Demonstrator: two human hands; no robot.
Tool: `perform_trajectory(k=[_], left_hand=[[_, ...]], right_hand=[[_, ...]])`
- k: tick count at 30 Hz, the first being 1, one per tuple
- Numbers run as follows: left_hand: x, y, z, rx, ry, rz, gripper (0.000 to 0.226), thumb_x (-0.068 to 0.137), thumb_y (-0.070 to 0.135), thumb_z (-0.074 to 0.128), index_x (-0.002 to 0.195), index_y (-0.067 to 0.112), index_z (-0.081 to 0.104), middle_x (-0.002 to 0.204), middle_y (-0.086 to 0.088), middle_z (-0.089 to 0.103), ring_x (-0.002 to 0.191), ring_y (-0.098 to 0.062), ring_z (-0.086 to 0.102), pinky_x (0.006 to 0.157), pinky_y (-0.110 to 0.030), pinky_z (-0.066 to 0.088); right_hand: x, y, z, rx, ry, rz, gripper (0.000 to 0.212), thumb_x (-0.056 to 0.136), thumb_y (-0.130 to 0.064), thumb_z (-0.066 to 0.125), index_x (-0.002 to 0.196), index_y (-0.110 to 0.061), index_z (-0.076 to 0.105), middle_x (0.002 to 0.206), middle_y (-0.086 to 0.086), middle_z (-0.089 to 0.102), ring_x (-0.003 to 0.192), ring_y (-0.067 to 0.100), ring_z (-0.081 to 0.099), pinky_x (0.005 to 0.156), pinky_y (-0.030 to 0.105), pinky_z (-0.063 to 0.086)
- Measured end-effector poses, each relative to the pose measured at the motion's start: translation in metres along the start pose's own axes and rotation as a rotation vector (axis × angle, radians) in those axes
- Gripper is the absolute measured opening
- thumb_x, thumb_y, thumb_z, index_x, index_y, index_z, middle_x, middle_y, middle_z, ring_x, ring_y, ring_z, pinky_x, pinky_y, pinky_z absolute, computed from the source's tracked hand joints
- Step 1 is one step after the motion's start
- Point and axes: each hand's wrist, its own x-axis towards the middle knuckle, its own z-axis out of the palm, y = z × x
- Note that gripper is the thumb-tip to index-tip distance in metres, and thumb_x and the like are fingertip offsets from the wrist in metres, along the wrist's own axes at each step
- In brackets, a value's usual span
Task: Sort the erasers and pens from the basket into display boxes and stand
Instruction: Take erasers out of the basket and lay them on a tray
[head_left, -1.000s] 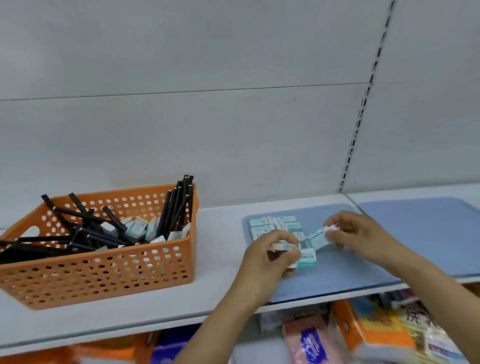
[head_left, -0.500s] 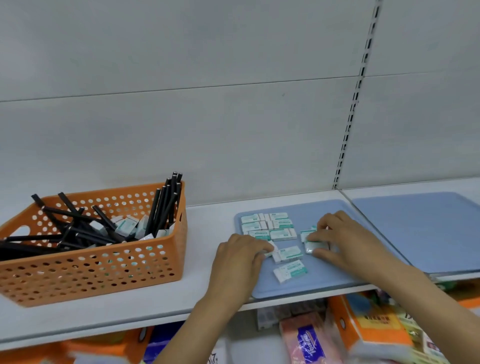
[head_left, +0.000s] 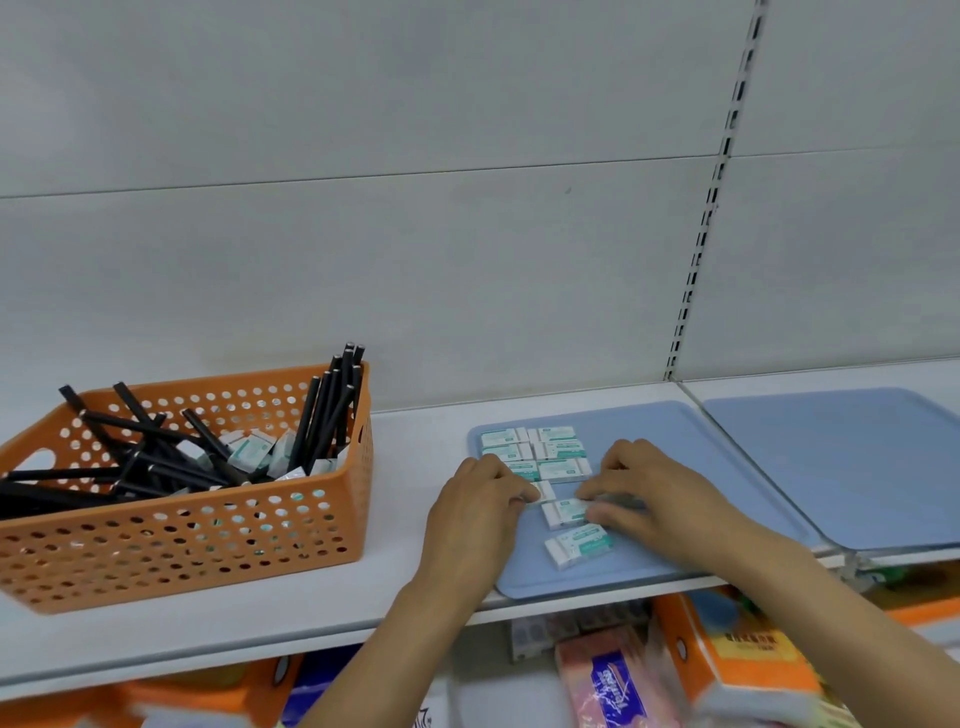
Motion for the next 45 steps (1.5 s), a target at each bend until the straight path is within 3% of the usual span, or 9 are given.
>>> perform_trajectory(k=[7,15,20,24,28,32,36,40,45], left_hand=[[-0.003,-0.006,0.000,0.020,0.081,0.022,0.020,0.095,0.019,0.056,0.108,0.021,0.071,0.111,0.005,0.061,0.103,-0.014,0.052,0.081,-0.028,0.046],[-0.002,0.002,-0.008,0.050,0.071,0.041,0.025,0.097,0.036,0.053,0.114,0.030,0.070,0.118,0.012,0.061,0.109,-0.009,0.047,0.086,-0.023,0.038],[-0.013,0.022,-0.011,0.011,-0.215,0.108,0.045,0.085,0.061,0.057,0.121,0.034,0.063,0.115,0.018,0.057,0.107,-0.004,0.045,0.092,-0.028,0.037],[-0.018,0.008,-0.014,0.055,-0.177,0.111,0.034,0.090,0.052,0.056,0.119,0.035,0.063,0.112,0.015,0.057,0.106,-0.007,0.045,0.089,-0.027,0.038],[-0.023,-0.009,-0.018,0.056,-0.118,0.080,0.036,0.089,0.052,0.058,0.122,0.037,0.063,0.120,0.016,0.049,0.109,-0.003,0.039,0.090,-0.021,0.039],[-0.020,-0.014,-0.017,-0.027,-0.132,0.038,0.030,0.091,0.045,0.059,0.119,0.034,0.063,0.140,0.016,0.042,0.123,-0.002,0.040,0.099,-0.019,0.039],[-0.016,-0.015,-0.015,-0.064,-0.149,0.029,0.025,0.093,0.036,0.060,0.117,0.029,0.061,0.127,0.013,0.053,0.111,-0.004,0.049,0.094,-0.023,0.044],[-0.010,-0.016,-0.014,-0.073,-0.132,0.017,0.021,0.091,0.032,0.063,0.111,0.028,0.064,0.116,0.011,0.057,0.102,-0.005,0.050,0.089,-0.025,0.046],[-0.008,-0.016,-0.012,-0.081,-0.113,0.009,0.020,0.090,0.033,0.065,0.109,0.027,0.065,0.115,0.011,0.057,0.103,-0.008,0.051,0.090,-0.029,0.046]], right_hand=[[0.008,0.006,-0.003,-0.223,0.018,0.036,0.029,0.096,-0.049,0.045,0.111,-0.033,0.064,0.106,-0.011,0.049,0.099,0.009,0.046,0.073,0.029,0.045],[0.007,0.003,0.008,-0.063,0.218,0.120,0.028,0.095,-0.045,0.050,0.118,-0.035,0.064,0.099,-0.011,0.052,0.097,0.009,0.049,0.067,0.029,0.043],[-0.013,0.026,-0.005,0.039,0.123,0.185,0.029,0.089,-0.038,0.064,0.116,-0.028,0.063,0.108,-0.010,0.049,0.104,0.009,0.046,0.083,0.030,0.045],[-0.018,0.025,-0.011,-0.036,0.019,0.215,0.024,0.092,-0.032,0.061,0.115,-0.029,0.061,0.108,-0.008,0.049,0.102,0.010,0.047,0.087,0.031,0.047],[-0.021,0.019,-0.014,0.082,-0.022,0.162,0.009,0.089,-0.026,0.065,0.094,-0.033,0.065,0.101,-0.012,0.052,0.090,0.006,0.054,0.084,0.031,0.049],[-0.024,0.016,-0.007,-0.020,0.043,0.186,0.023,0.091,-0.036,0.060,0.114,-0.036,0.055,0.111,-0.015,0.048,0.097,0.004,0.048,0.078,0.026,0.047],[-0.020,0.021,-0.012,-0.190,-0.020,0.249,0.031,0.094,-0.043,0.053,0.124,-0.033,0.052,0.117,-0.011,0.046,0.104,0.009,0.047,0.080,0.027,0.047],[-0.026,0.018,-0.021,0.017,-0.079,0.235,0.014,0.091,-0.029,0.062,0.104,-0.032,0.058,0.099,-0.009,0.050,0.081,0.006,0.050,0.073,0.022,0.044],[-0.019,-0.012,-0.002,0.117,-0.014,0.089,0.022,0.091,-0.029,0.064,0.112,-0.033,0.064,0.094,-0.015,0.046,0.084,0.004,0.048,0.079,0.023,0.044]])
